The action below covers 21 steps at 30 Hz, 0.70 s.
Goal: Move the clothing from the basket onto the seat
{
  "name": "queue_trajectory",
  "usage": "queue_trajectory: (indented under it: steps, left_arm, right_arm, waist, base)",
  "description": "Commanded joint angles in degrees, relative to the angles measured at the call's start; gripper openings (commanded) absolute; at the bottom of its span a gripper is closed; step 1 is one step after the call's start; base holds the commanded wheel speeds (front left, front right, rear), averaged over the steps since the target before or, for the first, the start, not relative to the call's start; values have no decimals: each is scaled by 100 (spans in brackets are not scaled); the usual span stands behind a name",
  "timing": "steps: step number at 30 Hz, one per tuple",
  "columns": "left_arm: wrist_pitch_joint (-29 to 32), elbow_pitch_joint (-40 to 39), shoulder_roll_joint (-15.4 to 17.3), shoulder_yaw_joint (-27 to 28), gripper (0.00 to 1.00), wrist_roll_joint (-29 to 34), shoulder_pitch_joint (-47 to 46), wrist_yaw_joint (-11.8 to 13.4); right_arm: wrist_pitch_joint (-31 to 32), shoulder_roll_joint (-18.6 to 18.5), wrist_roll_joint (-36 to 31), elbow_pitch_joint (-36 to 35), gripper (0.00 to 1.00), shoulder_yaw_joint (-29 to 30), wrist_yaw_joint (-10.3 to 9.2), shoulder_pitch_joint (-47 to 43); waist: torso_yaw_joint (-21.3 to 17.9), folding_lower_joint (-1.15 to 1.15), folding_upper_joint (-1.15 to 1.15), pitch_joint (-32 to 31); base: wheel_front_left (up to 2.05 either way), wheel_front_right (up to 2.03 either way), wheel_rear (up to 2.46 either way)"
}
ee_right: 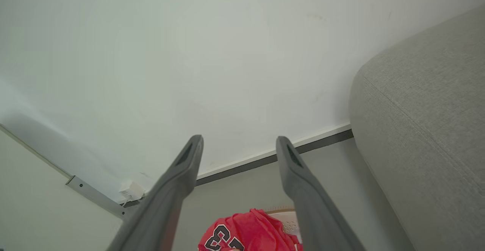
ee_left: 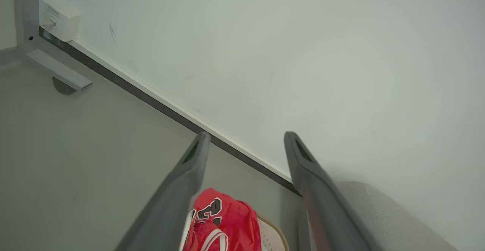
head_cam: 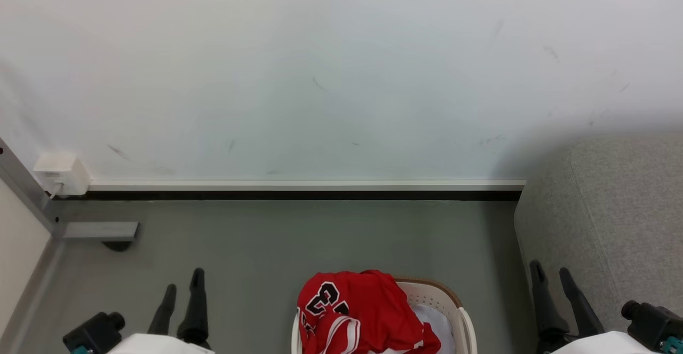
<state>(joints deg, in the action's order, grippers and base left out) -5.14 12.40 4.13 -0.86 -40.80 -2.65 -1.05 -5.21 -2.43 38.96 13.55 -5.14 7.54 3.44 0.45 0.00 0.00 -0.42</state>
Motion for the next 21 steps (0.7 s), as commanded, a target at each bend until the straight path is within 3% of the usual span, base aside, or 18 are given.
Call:
queue_trajectory:
  steps: [1,21]
  left_arm:
    - [-59,-101,83,-32,100,201,0,24]
    - [-382,-314,470,-452,100,1569,141,518]
  right_arm:
    - [-48,-61,-160,-30,100,-19,-4,29]
    - [-373,-45,-1466,132,100,-131,-6,42]
  waist:
    - [3,0,0,1]
    - [34,0,0,-10]
  base:
    - [0,0,0]
    - [0,0,0]
